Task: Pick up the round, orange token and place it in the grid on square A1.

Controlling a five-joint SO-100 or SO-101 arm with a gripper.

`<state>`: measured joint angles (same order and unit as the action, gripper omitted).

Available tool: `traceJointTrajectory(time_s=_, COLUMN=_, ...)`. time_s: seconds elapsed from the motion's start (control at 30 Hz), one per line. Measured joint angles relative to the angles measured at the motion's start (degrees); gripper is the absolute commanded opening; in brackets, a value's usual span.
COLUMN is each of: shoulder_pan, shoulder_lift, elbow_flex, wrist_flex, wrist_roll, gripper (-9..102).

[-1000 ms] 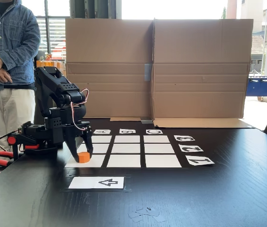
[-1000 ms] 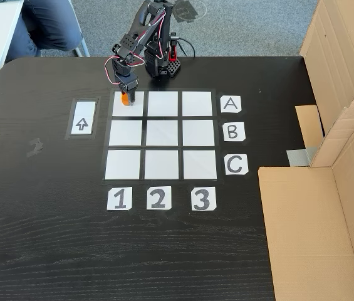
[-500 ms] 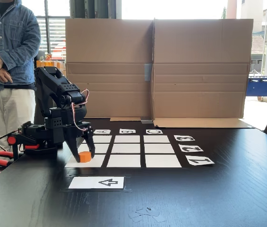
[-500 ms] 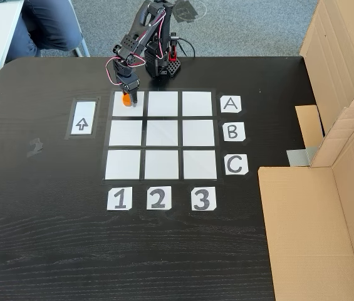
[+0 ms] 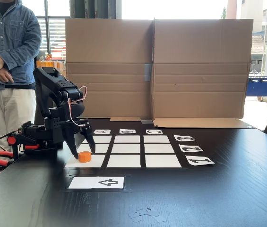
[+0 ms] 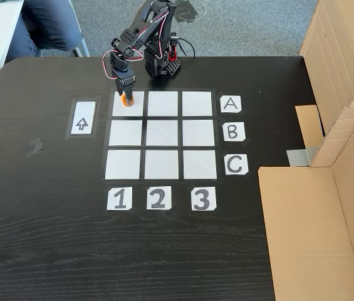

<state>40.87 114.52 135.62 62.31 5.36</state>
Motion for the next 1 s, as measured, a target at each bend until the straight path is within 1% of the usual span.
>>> traceJointTrajectory(time_s=0.3, shoulder_pan=3.1, shoulder_lift=6.9, elbow_flex=-7.2, wrist_flex=9.3, wrist_roll=0.0, gripper=26)
traceJointTrajectory(time_s=0.53, shoulder_pan=8.5, shoulder_lift=11.6, elbow_flex=-15.2, wrist_flex=14.5, wrist_roll=0.0, gripper=27)
traceJointTrajectory(time_s=0.8, shoulder_pan=18.9, shoulder_lift=17.7, elbow_flex=-25.0, wrist_flex=16.0, wrist_roll=-1.3, gripper=27)
traceJointTrajectory(time_s=1.0, shoulder_pan=27.8, shoulder_lift=24.0, elbow_flex=-27.5, wrist_flex=16.2, wrist_roll=-1.8, gripper=28)
